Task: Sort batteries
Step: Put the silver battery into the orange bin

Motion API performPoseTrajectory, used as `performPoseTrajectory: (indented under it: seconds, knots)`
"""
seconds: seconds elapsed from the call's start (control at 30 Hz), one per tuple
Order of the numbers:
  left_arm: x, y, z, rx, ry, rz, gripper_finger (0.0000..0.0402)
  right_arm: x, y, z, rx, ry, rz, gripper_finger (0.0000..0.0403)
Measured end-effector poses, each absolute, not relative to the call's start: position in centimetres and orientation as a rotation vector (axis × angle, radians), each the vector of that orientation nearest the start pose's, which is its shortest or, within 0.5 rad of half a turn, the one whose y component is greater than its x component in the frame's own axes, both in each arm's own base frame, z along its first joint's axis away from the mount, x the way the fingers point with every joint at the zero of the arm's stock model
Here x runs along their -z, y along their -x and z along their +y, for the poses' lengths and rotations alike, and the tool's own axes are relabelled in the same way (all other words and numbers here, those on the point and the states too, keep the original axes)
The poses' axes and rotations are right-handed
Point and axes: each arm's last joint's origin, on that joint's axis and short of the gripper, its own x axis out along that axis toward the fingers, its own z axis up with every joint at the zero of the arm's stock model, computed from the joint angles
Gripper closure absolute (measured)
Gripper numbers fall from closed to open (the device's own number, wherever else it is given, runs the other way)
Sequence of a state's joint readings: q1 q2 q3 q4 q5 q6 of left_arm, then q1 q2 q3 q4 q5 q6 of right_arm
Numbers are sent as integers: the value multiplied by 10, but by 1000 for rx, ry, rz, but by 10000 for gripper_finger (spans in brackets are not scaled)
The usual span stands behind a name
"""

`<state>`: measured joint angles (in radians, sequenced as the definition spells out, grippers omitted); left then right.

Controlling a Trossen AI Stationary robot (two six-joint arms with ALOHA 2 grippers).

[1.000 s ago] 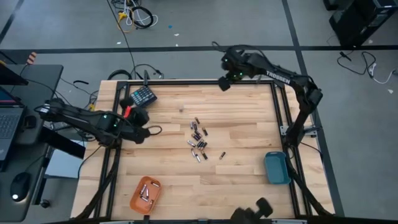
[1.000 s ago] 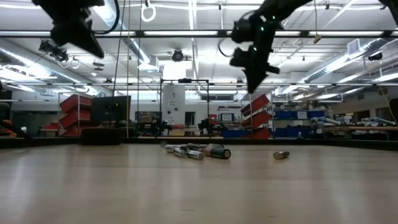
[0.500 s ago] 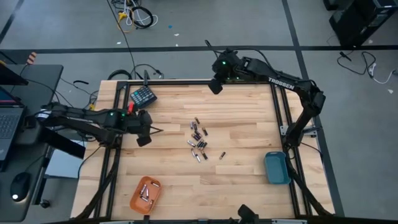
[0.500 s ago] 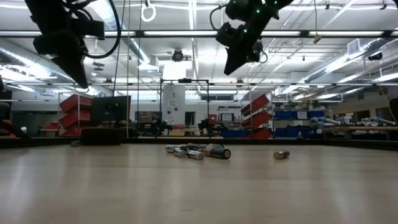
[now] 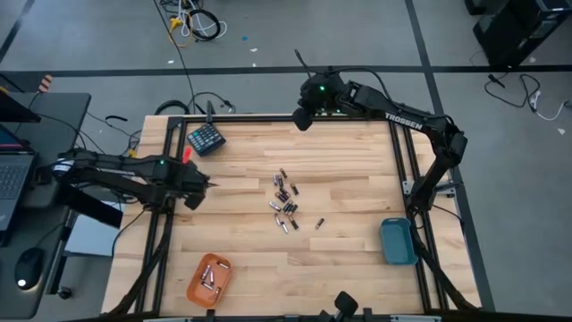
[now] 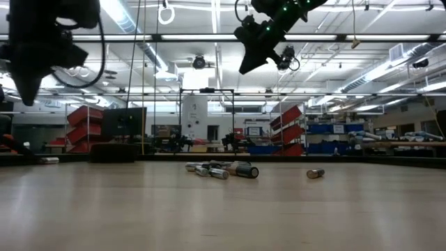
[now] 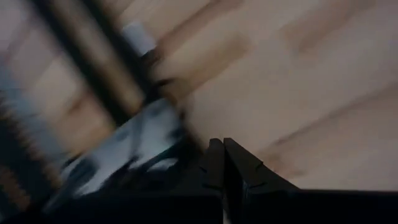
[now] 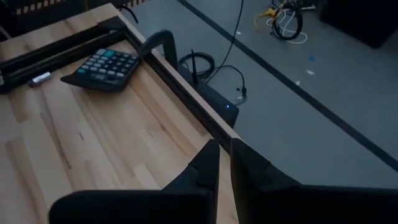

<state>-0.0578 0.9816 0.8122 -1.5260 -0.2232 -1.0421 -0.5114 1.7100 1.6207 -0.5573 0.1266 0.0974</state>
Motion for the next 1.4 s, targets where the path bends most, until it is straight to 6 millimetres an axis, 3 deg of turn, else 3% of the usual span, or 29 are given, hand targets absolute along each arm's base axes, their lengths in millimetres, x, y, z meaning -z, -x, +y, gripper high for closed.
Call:
performPoseTrajectory:
  seconds: [0.13,0.4,0.53,0.7,0.9,1.13,1.4]
  knots:
    - [-241,-109,2,-1059,497,1388,401,-345,-332,-191,643,-206,617,375]
    - [-235,-124,16,-1129,491,1331,401,-346,-334,-190,620,-210,604,375]
    - [-222,-135,28,-1093,485,1307,401,-346,-336,-185,586,-214,604,375]
    - [-202,-130,45,-1223,456,1361,401,-346,-341,-176,556,-207,606,373]
    - [-179,-129,57,-1188,469,1330,401,-346,-346,-166,524,-189,612,375]
    - [-175,-125,64,-1319,497,1264,401,-345,-348,-161,509,-176,615,375]
    - [-175,-137,69,-1256,489,1159,401,-346,-349,-159,505,-177,613,373]
